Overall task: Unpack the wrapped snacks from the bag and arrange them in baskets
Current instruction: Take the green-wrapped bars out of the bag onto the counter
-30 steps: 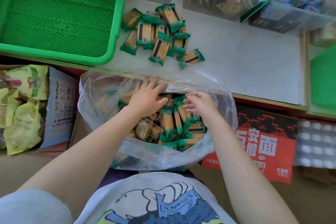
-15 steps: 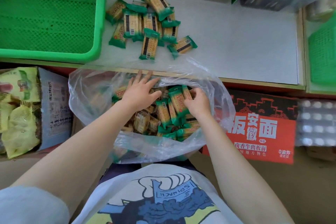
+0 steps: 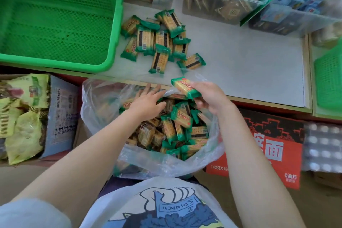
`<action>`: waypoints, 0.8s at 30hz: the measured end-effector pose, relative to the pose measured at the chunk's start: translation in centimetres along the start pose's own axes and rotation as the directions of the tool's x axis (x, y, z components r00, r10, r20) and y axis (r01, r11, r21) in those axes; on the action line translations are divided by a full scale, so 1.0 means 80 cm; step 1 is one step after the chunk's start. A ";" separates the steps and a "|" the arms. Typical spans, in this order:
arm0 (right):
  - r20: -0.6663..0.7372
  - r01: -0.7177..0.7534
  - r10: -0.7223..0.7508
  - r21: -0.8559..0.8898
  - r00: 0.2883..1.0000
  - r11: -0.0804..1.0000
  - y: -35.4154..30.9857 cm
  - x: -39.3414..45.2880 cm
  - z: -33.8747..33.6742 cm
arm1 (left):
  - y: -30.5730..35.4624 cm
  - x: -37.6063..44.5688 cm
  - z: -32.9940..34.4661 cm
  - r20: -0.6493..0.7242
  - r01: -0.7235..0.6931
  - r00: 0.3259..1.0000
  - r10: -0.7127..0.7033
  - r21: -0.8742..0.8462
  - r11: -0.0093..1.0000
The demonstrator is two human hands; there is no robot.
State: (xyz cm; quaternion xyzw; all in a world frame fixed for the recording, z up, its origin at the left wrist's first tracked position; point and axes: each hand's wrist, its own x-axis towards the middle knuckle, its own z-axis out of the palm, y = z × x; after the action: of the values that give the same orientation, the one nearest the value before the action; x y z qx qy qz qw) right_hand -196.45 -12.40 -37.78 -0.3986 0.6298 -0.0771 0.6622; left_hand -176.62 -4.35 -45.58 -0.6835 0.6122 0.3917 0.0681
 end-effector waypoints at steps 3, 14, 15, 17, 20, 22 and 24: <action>0.040 0.091 -0.087 -0.140 0.995 0.986 -0.038 0.007 0.001 | 0.000 -0.001 -0.004 0.010 -0.001 1.000 0.001 -0.007 1.000; -0.180 0.147 -0.089 0.335 0.980 0.931 -0.038 0.084 0.037 | 0.002 -0.004 -0.003 0.003 0.008 1.000 -0.008 0.014 1.000; -0.190 0.144 -0.080 0.352 0.979 0.925 -0.032 0.077 0.037 | 0.002 -0.004 -0.003 0.003 0.007 1.000 -0.007 0.016 1.000; -0.202 0.177 -0.119 0.303 0.972 0.936 -0.018 0.054 0.031 | 0.000 -0.004 -0.002 0.005 0.002 1.000 -0.002 0.020 1.000; -0.146 0.204 -0.186 0.120 0.972 0.972 0.017 0.007 0.023 | -0.002 -0.003 0.000 0.003 -0.004 1.000 0.004 0.016 1.000; -0.127 0.166 -0.189 -0.174 0.974 0.971 0.051 -0.010 0.024 | -0.003 -0.003 0.002 0.000 -0.003 1.000 0.003 0.017 1.000; -0.153 0.119 -0.198 -0.412 0.968 0.903 0.085 -0.005 0.027 | -0.003 -0.003 0.002 -0.001 -0.005 1.000 0.005 0.014 1.000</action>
State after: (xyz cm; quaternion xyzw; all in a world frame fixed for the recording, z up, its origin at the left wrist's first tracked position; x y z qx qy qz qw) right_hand -197.33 -6.68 -41.99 -0.5661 0.6583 -0.0387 0.4947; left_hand -176.45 -4.01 -45.60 -0.6817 0.6166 0.3872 0.0718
